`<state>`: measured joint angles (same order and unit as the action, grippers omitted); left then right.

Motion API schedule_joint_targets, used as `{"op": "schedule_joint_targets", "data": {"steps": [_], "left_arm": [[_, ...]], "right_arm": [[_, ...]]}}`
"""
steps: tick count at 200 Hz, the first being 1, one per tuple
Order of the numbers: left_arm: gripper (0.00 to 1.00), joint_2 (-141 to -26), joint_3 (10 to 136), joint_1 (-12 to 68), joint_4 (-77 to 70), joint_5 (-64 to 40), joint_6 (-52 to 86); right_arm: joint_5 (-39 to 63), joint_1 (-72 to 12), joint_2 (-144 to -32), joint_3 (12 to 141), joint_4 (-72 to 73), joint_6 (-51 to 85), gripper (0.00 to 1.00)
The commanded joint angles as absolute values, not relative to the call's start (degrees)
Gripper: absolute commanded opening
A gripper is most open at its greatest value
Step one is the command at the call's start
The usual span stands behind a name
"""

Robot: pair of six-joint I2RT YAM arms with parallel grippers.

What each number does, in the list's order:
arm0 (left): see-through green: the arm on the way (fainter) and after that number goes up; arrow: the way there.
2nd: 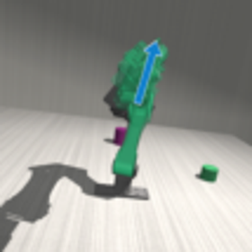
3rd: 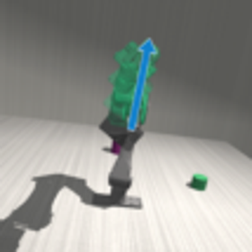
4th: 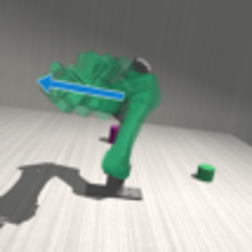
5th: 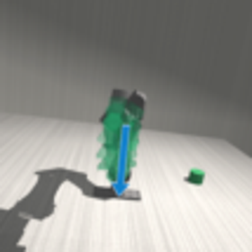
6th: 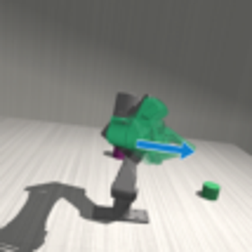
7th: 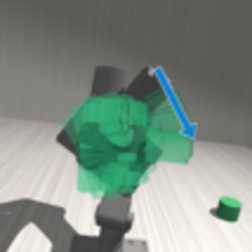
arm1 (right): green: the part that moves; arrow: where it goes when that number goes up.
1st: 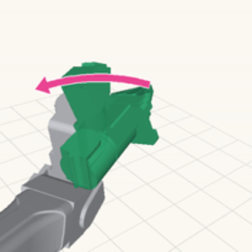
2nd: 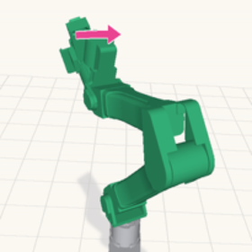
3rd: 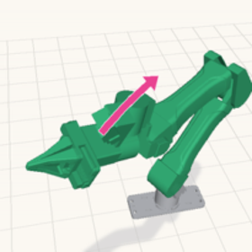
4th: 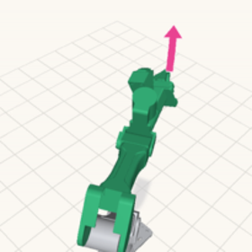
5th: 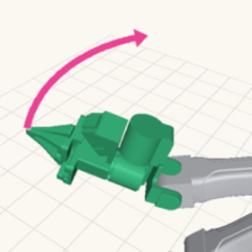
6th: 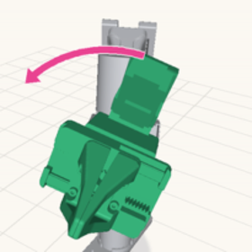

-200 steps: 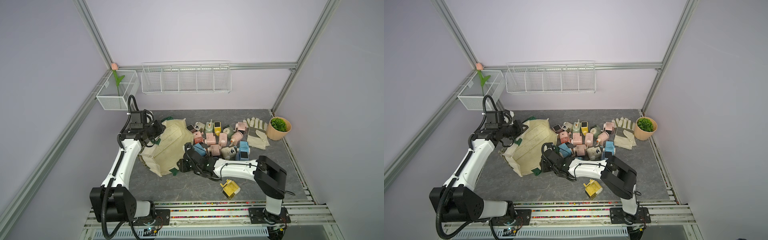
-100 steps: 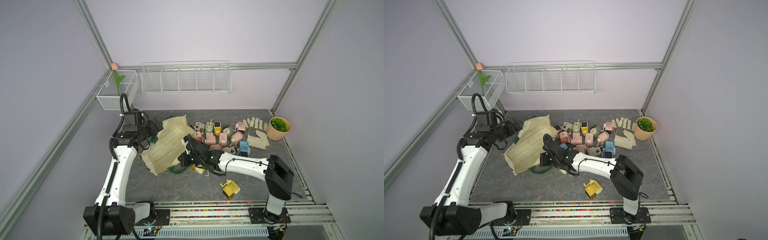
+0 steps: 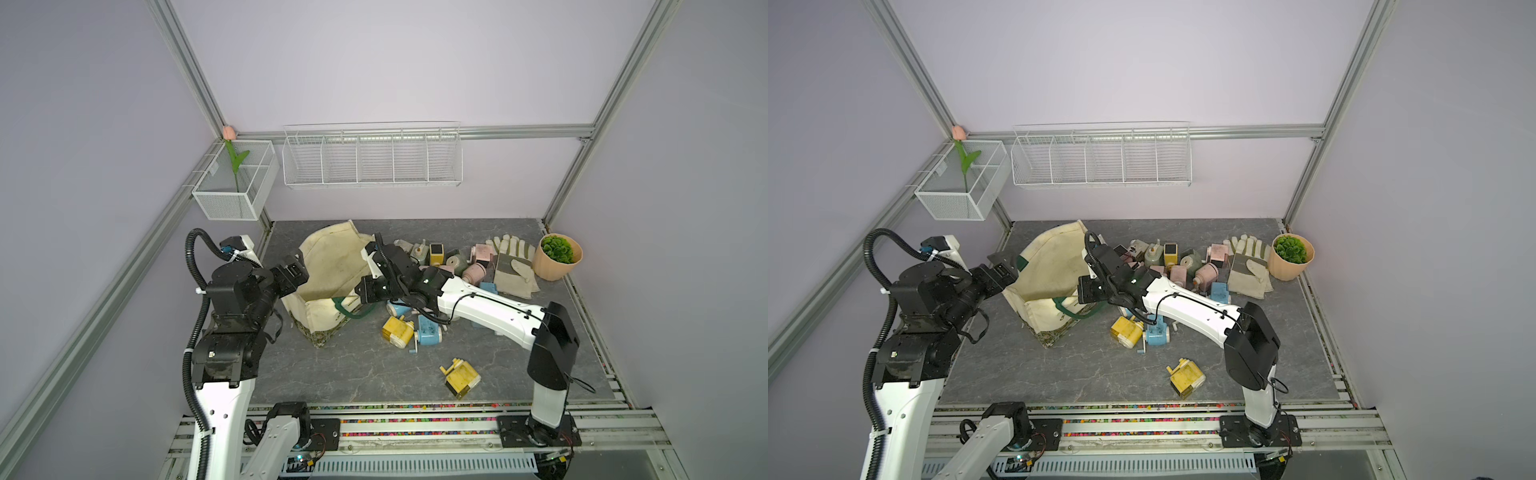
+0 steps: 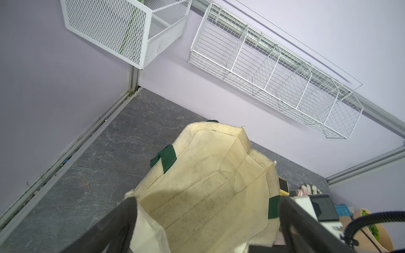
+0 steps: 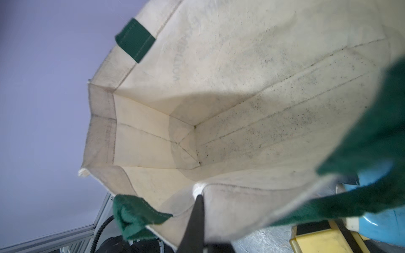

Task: Take out the pencil sharpeners from the tote bags
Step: Adjust the canvas bag at the center of the board.

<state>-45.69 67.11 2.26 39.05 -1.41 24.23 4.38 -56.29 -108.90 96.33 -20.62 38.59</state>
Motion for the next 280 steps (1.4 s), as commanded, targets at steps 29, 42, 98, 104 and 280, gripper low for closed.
{"op": "schedule_joint_targets", "data": {"steps": [29, 42, 98, 104, 280], "left_arm": [[1.0, -43.57, 66.93, 2.1, 41.21, -6.23, 21.42], [1.0, -43.51, 67.43, 2.06, 43.27, -5.23, 20.93], [1.0, -33.01, 64.84, 2.09, 48.25, -5.77, 21.6], [1.0, -31.67, 64.27, 2.07, 49.28, -6.5, 21.94], [0.2, -25.4, 50.78, 1.58, 64.61, -5.3, 36.6]], "right_arm": [[2.3, -55.59, -110.35, 97.36, -22.45, 36.18, 0.3], [3.45, -55.61, -109.92, 98.09, -23.11, 34.67, 0.39], [-5.92, -56.06, -95.81, 92.77, -28.29, 26.29, 0.87], [-6.61, -56.0, -93.08, 91.04, -28.09, 25.54, 0.87], [-26.93, -55.9, -40.2, 57.72, -37.8, 26.85, 0.91]]}}
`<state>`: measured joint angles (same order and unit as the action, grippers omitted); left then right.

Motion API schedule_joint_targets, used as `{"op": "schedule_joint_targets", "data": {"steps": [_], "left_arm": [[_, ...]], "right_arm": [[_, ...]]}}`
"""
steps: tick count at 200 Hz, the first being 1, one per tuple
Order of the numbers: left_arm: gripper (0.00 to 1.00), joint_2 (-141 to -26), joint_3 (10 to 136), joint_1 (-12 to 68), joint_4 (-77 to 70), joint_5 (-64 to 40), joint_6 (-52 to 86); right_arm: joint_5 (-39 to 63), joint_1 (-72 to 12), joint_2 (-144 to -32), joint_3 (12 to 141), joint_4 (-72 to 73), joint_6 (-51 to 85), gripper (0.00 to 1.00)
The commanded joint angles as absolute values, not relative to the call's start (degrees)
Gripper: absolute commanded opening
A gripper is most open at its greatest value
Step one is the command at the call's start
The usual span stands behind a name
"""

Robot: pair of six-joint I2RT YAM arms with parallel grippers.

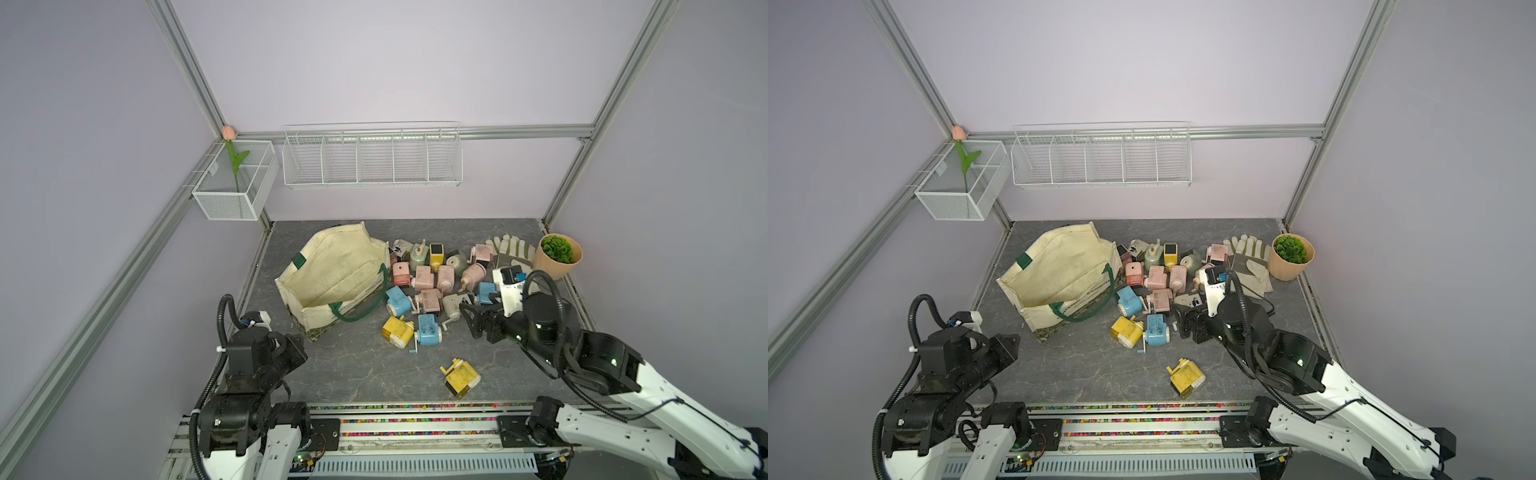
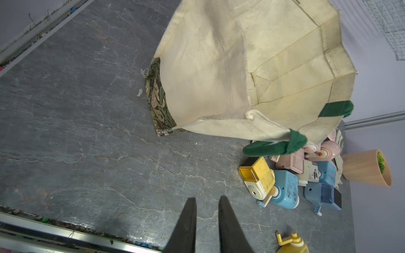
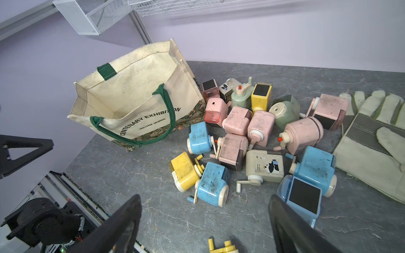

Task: Take out the pencil sharpeners from the tote bags
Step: Adjust the canvas bag at the center of the board, then reset both arms

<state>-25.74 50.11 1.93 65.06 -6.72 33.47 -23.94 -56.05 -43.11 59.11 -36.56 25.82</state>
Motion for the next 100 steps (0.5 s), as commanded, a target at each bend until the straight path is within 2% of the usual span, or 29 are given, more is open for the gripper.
{"op": "schedule_joint_targets", "data": {"steps": [1, 25, 71, 100], "left_arm": [[0.2, -25.31, 50.7, 1.58, 64.43, -5.28, 36.71], [0.19, -24.54, 49.44, 1.58, 59.29, -4.83, 37.46], [0.13, -28.54, 49.77, 1.58, 58.29, -4.43, 36.97], [0.13, -27.56, 48.56, 1.58, 56.09, -4.25, 38.28]], "right_arm": [[-26.96, -55.9, -40.1, 57.69, -37.79, 26.83, 0.91], [-28.33, -55.9, -38.95, 57.05, -39.21, 26.72, 0.92], [-33.19, -55.84, -37.67, 57.66, -42.64, 25.41, 0.94], [-37.95, -55.73, -37.03, 56.58, -43.55, 25.31, 0.99]]}}
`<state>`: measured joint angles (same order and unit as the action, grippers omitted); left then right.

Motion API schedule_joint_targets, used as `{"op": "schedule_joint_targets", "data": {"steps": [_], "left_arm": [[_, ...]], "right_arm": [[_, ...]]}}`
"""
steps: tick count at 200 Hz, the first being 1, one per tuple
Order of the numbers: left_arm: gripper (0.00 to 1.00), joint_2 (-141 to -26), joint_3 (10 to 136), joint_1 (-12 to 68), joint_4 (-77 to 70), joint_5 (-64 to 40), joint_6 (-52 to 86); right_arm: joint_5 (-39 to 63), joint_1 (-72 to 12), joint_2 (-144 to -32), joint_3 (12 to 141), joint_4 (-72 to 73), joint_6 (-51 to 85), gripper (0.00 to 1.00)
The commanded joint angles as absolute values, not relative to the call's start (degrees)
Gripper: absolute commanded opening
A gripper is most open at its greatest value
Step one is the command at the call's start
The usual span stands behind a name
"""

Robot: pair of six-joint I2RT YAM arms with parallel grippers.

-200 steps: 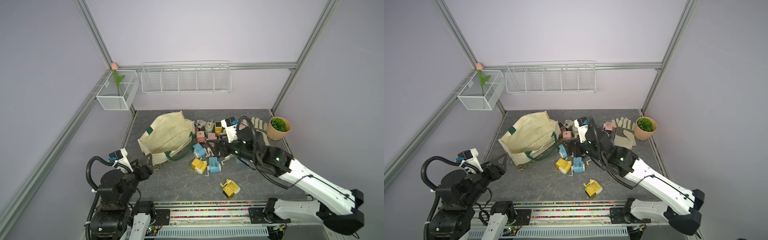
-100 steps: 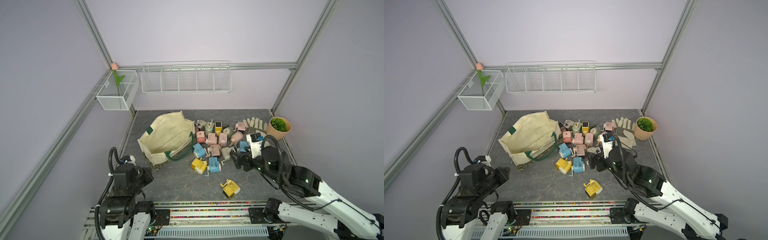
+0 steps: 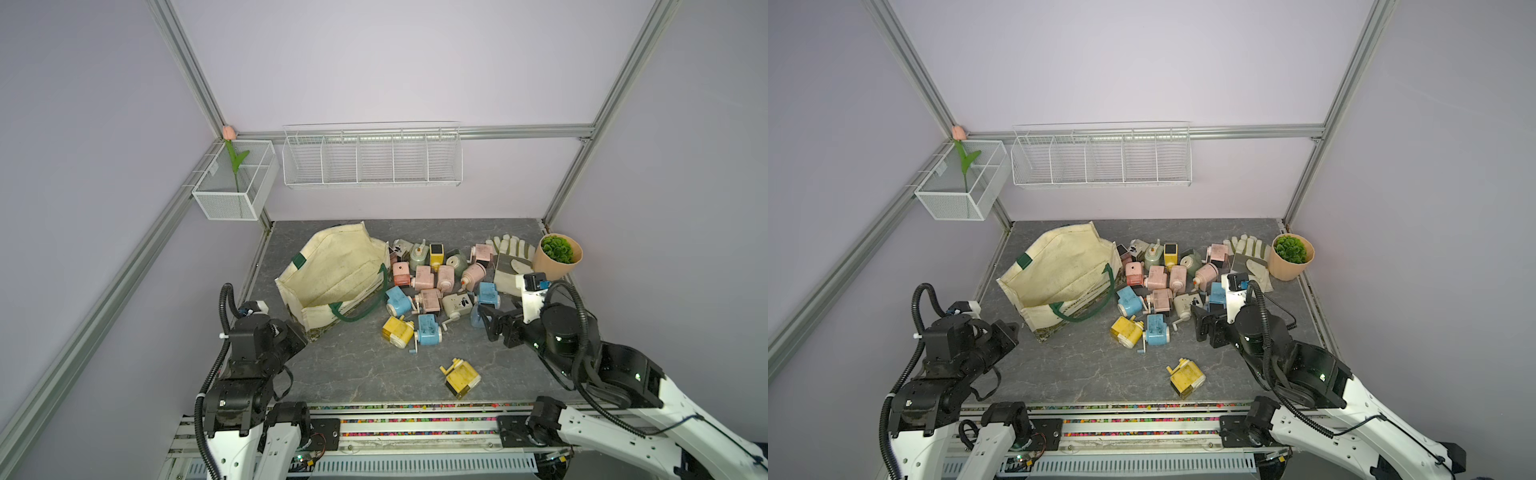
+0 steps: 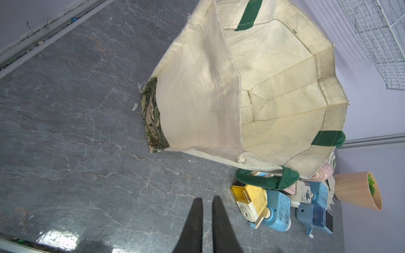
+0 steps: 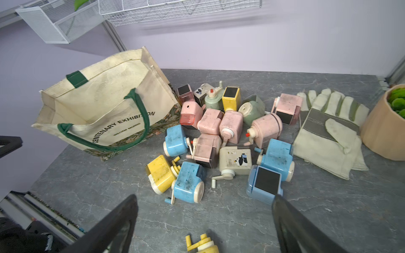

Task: Take out the pencil sharpeners from the tote bags
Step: Reset both arms

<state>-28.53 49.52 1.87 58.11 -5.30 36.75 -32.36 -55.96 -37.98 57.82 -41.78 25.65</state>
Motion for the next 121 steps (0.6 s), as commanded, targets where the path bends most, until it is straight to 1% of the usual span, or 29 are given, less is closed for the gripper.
{"op": "schedule_joint_targets", "data": {"steps": [1, 28, 59, 84, 104, 121], "left_arm": [[0.13, -27.62, 48.54, 1.58, 56.04, -4.37, 38.26], [0.13, -29.04, 47.83, 1.58, 53.79, -4.28, 38.61], [0.13, -31.23, 40.19, 2.45, 44.96, -5.72, 40.08], [0.13, -34.39, 38.64, 2.89, 41.94, -4.82, 39.56], [0.13, -34.44, 33.8, 3.34, 35.09, -3.06, 39.18], [0.16, -36.35, 30.38, 3.35, 29.04, -1.93, 37.17]], "right_arm": [[-38.01, -55.72, -37.01, 56.5, -43.57, 25.31, 0.99], [-38.52, -55.58, -37.16, 54.77, -43.22, 26.19, 0.99], [-39.46, -55.24, -37.95, 52.85, -42.36, 26.89, 0.99], [-39.5, -54.8, -39.29, 51.82, -41.41, 26.89, 1.0], [-40.96, -53.83, -40.68, 50.72, -40.69, 27.16, 0.99], [-42.37, -52.23, -41.37, 47.65, -39.38, 26.92, 0.98]]}}
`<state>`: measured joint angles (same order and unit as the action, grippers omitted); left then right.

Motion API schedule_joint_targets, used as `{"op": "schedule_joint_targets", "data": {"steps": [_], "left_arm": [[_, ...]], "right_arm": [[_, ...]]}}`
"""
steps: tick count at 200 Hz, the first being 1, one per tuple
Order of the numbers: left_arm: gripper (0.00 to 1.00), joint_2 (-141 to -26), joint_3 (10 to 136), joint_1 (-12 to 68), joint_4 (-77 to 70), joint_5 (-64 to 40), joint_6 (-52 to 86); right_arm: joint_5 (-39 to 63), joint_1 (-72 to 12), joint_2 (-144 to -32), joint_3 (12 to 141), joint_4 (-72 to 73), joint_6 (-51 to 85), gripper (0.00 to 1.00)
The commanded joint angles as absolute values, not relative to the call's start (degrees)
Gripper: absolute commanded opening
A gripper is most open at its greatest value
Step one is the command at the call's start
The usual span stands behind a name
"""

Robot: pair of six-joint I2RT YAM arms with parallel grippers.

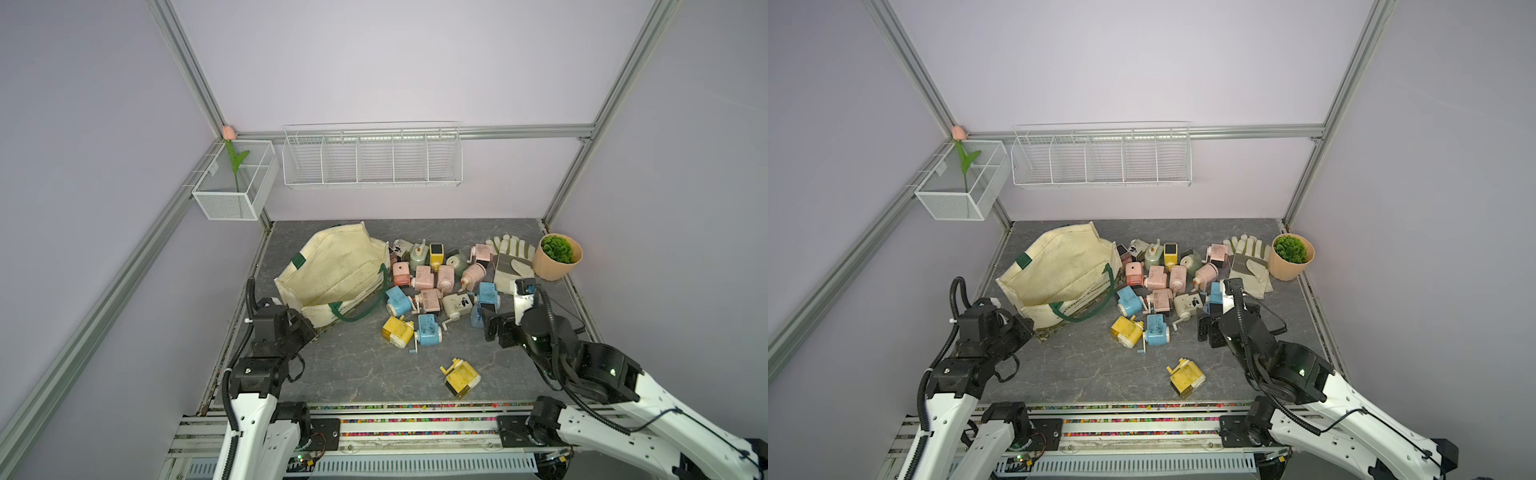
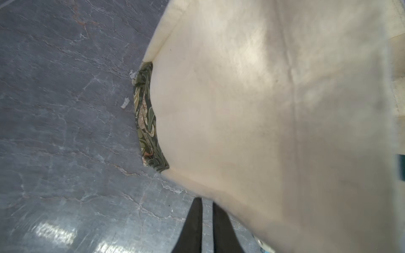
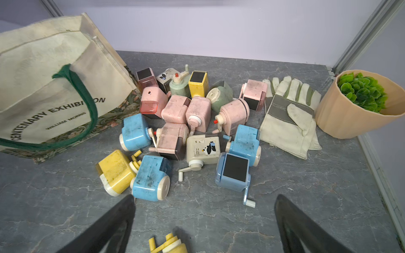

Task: Take out the pencil sharpeners from the tote bags
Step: Reset both arms

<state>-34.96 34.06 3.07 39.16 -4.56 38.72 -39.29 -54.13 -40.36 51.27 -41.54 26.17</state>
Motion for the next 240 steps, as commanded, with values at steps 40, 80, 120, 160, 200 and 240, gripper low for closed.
{"op": "schedule_joint_targets", "data": {"steps": [40, 80, 120, 160, 200, 240], "left_arm": [[0.23, -44.37, 25.82, 3.35, 13.6, 1.46, 30.35], [0.42, -47.46, 20.77, 2.73, -5.9, 6.81, 23.9], [0.74, -49.82, 18.86, 3.06, -17.25, 9.16, 10.26], [0.89, -57.92, 14.01, 3.08, -31.17, 7.29, 3.9], [0.89, -65.44, 14.88, 3.05, -38.18, 8.88, 3.53], [0.89, -70.67, 15.87, 2.9, -44.34, 10.81, 2.22]], "right_arm": [[-41.32, -43.99, -44.38, 43.53, -34.91, 23.43, 0.95], [-38.72, -34.21, -47.45, 37.68, -24.47, 15.84, 0.93], [-32.19, -21.18, -47.56, 27.3, -6.29, 7.22, 0.9], [-24.89, -12.67, -55.13, 18.96, 11.7, 3.74, 0.9], [-25.46, -12.13, -63.58, 18.62, 22.63, 0.43, 0.9], [-26.76, -12.11, -69.96, 14.58, 44.25, -4.83, 0.9]]}}
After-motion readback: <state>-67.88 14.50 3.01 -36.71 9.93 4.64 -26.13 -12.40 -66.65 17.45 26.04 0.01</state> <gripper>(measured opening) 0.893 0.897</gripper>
